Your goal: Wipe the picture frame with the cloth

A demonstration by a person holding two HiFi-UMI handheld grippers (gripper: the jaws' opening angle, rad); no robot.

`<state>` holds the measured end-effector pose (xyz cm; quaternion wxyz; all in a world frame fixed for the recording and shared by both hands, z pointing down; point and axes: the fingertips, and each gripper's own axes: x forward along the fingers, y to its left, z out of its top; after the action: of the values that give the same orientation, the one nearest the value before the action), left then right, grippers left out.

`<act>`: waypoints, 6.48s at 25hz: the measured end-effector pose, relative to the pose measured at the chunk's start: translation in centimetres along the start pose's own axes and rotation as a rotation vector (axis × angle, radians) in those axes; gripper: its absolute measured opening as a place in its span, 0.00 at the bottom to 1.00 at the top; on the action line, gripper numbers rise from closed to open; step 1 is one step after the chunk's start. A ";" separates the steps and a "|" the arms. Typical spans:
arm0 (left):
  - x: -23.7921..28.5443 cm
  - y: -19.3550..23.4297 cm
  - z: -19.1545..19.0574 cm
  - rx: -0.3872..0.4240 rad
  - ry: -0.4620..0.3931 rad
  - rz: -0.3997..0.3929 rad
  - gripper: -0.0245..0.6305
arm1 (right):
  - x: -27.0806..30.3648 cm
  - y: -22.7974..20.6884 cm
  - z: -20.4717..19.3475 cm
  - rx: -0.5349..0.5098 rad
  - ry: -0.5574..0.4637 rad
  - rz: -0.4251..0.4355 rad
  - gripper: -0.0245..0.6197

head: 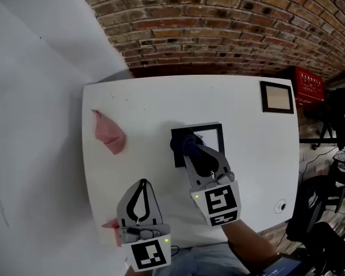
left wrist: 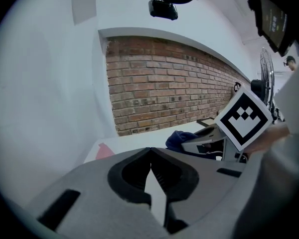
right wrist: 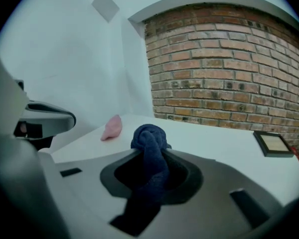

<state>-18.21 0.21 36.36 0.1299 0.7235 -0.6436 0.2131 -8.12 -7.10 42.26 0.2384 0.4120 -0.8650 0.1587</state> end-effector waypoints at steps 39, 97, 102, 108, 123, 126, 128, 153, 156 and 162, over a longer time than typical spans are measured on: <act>3.0 -3.4 -1.7 0.022 0.049 -0.071 0.05 | -0.2 -3.7 -4.1 0.017 0.070 -0.073 0.17; -3.7 -4.4 7.9 0.037 -0.187 0.064 0.05 | -11.2 -7.2 6.9 -0.098 -0.168 -0.133 0.17; -3.2 -2.3 6.0 0.013 -0.150 0.071 0.05 | -8.4 -4.9 7.1 -0.114 -0.148 -0.097 0.17; -1.7 0.6 4.3 -0.019 -0.121 0.080 0.05 | -5.1 -2.9 6.8 -0.131 -0.118 -0.068 0.17; 3.0 4.2 0.6 -0.033 -0.027 0.042 0.05 | 3.5 -0.6 1.4 -0.195 0.056 -0.048 0.17; 3.7 4.5 -0.5 -0.041 0.003 0.039 0.05 | 4.4 -0.5 0.2 -0.215 0.093 -0.046 0.17; 4.1 4.7 -1.0 -0.045 0.011 0.039 0.05 | 4.7 -0.5 -0.2 -0.221 0.108 -0.047 0.17; 4.7 1.6 -1.5 -0.038 0.021 -0.005 0.05 | 3.2 -3.6 -2.0 -0.199 0.151 -0.097 0.17; 4.7 1.4 -1.5 -0.036 0.023 -0.010 0.05 | 2.9 -4.0 -2.0 -0.194 0.154 -0.106 0.17; 4.8 0.9 -1.3 -0.023 0.025 -0.025 0.05 | 2.5 -5.1 -2.1 -0.181 0.160 -0.130 0.17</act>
<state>-18.86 -3.51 39.68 0.1491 0.7273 -0.6351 0.2131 -4.86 -10.83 45.75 0.3526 0.4302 -0.8254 0.0966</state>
